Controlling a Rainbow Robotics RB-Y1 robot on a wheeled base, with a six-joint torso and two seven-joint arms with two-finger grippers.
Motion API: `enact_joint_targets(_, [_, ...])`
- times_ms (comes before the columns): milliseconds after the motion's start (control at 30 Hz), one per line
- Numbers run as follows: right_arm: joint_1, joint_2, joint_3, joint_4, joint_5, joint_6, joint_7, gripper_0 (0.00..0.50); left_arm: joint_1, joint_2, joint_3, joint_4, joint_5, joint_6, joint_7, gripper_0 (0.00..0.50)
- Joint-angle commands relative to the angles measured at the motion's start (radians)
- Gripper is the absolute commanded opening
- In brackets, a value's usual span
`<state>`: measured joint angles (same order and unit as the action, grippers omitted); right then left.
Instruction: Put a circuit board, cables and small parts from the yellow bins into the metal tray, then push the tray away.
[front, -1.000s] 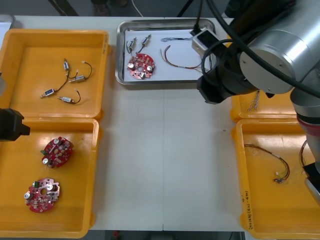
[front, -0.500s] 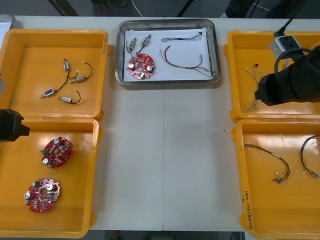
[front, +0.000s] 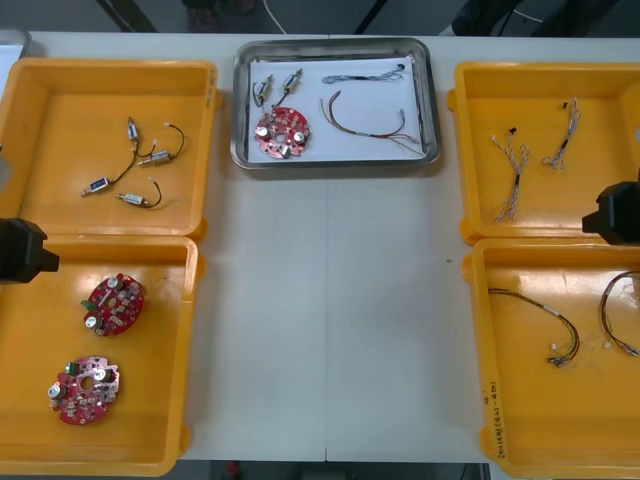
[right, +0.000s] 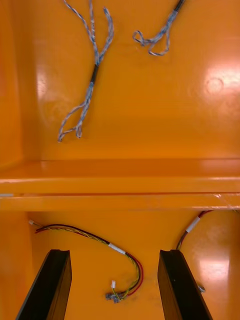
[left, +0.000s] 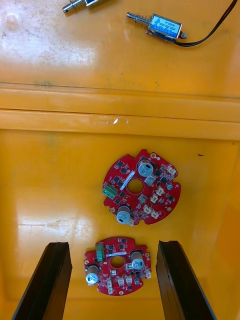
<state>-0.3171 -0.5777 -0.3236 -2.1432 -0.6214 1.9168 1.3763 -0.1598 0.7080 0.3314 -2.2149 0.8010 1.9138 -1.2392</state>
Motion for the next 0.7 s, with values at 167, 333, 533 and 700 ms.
enact_joint_targets(167, [0.104, -0.037, -0.106, -0.046, -0.032, 0.003, 0.003, 0.5, 0.019, 0.039, 0.029, -0.028, 0.007, 0.006, -0.069, 0.5])
enact_joint_targets(333, [0.133, -0.037, -0.129, -0.058, -0.043, 0.003, 0.009, 0.5, 0.019, 0.039, 0.029, -0.028, 0.007, 0.006, -0.069, 0.5])
enact_joint_targets(533, [0.167, -0.037, -0.126, -0.06, -0.061, 0.003, 0.015, 0.5, 0.019, 0.039, 0.029, -0.028, 0.007, 0.006, -0.069, 0.5])
enact_joint_targets(700, [0.179, -0.044, -0.126, -0.061, -0.077, 0.003, 0.018, 0.5, 0.019, 0.039, 0.029, -0.028, 0.007, 0.006, -0.069, 0.5])
